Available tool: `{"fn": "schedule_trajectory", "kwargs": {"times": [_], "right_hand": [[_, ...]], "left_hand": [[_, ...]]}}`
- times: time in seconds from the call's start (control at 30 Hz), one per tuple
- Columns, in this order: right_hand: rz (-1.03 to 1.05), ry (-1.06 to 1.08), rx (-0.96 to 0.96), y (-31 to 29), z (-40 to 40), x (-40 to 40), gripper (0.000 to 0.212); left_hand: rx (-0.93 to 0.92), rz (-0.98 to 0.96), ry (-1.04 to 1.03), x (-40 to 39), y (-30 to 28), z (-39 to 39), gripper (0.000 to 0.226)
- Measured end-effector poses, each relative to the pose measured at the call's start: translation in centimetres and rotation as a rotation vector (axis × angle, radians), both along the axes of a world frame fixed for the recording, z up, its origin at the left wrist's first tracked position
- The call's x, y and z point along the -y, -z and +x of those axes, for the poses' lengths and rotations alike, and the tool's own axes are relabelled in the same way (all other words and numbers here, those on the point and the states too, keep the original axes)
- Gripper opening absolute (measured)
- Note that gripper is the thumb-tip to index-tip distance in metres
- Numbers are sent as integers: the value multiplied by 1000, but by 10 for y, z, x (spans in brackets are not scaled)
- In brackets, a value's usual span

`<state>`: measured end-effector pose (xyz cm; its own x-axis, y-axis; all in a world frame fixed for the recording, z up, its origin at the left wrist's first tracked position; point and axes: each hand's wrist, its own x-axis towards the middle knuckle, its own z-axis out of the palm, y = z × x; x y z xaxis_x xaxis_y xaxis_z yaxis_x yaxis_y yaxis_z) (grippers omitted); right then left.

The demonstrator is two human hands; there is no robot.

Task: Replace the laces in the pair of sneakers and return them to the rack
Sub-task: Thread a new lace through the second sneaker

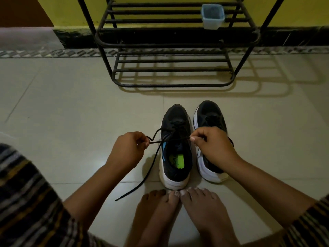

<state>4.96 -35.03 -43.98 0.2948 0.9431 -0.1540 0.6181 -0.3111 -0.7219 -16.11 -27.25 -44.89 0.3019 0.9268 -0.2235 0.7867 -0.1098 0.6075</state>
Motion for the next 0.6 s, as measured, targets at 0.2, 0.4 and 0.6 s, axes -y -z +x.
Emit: {"fn": "schedule_trajectory", "kwargs": {"times": [0.2, 0.4, 0.6], "right_hand": [[141, 25, 75, -1, 0, 0, 12], [231, -32, 130, -1, -3, 0, 10], [310, -122, 12, -4, -14, 0, 6]], "left_hand": [[-19, 0, 4, -1, 2, -3, 12], [-201, 136, 134, 6, 1, -3, 31], [230, 137, 295, 20, -17, 20, 28]]}}
